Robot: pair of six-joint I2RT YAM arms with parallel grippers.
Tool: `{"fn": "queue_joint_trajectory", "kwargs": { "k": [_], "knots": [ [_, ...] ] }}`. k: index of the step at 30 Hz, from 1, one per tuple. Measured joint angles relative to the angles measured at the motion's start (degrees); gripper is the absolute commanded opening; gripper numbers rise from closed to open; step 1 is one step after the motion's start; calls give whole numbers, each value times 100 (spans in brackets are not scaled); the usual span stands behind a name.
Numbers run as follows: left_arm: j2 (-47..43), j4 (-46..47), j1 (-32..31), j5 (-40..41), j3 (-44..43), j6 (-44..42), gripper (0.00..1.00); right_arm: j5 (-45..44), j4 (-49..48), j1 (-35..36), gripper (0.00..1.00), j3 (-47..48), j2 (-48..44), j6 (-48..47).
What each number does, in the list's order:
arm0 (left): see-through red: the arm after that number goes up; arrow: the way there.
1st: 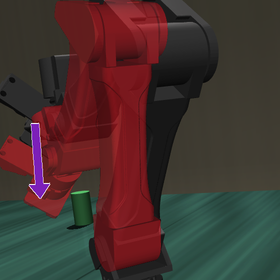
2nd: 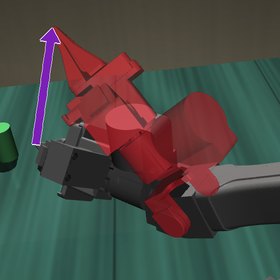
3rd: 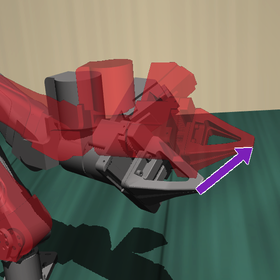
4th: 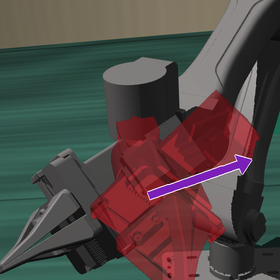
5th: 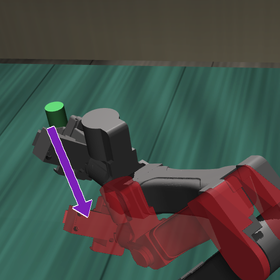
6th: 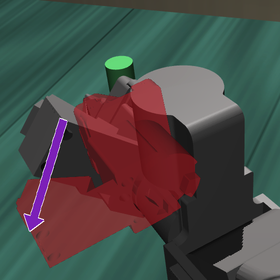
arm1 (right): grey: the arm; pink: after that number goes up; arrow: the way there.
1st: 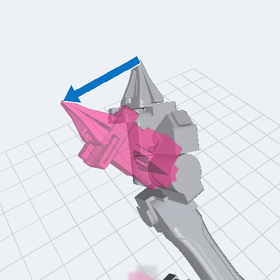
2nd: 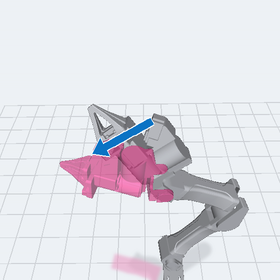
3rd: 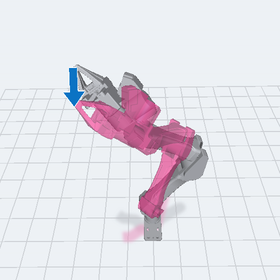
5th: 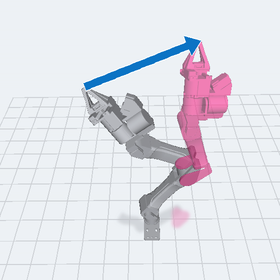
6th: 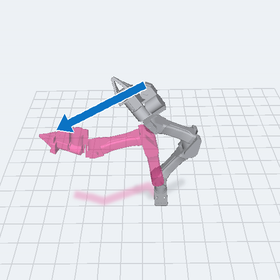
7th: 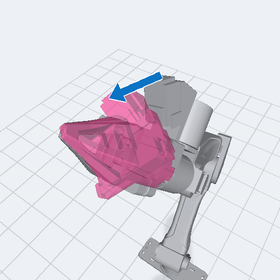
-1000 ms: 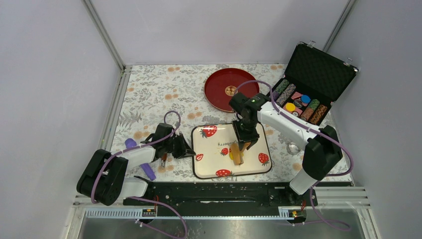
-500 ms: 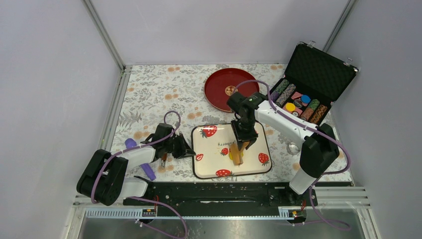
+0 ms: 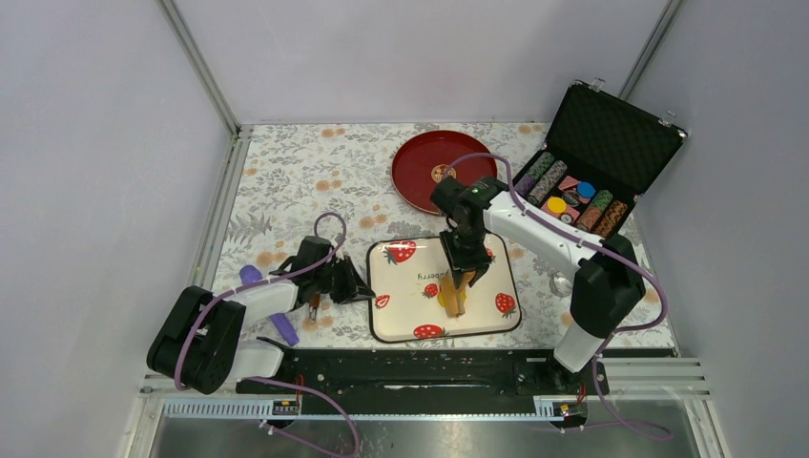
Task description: Roll out the dumpling wrappers from the dough
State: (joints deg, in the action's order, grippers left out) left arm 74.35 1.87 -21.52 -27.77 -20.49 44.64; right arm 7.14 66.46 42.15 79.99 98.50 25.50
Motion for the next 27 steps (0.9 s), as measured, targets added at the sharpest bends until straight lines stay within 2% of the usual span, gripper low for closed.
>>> {"fn": "queue_joint_trajectory", "kwargs": {
  "k": [27],
  "knots": [
    [0,0,0,-2,2,0,2,44,72,136,0,168,153,114]
  ]
}}
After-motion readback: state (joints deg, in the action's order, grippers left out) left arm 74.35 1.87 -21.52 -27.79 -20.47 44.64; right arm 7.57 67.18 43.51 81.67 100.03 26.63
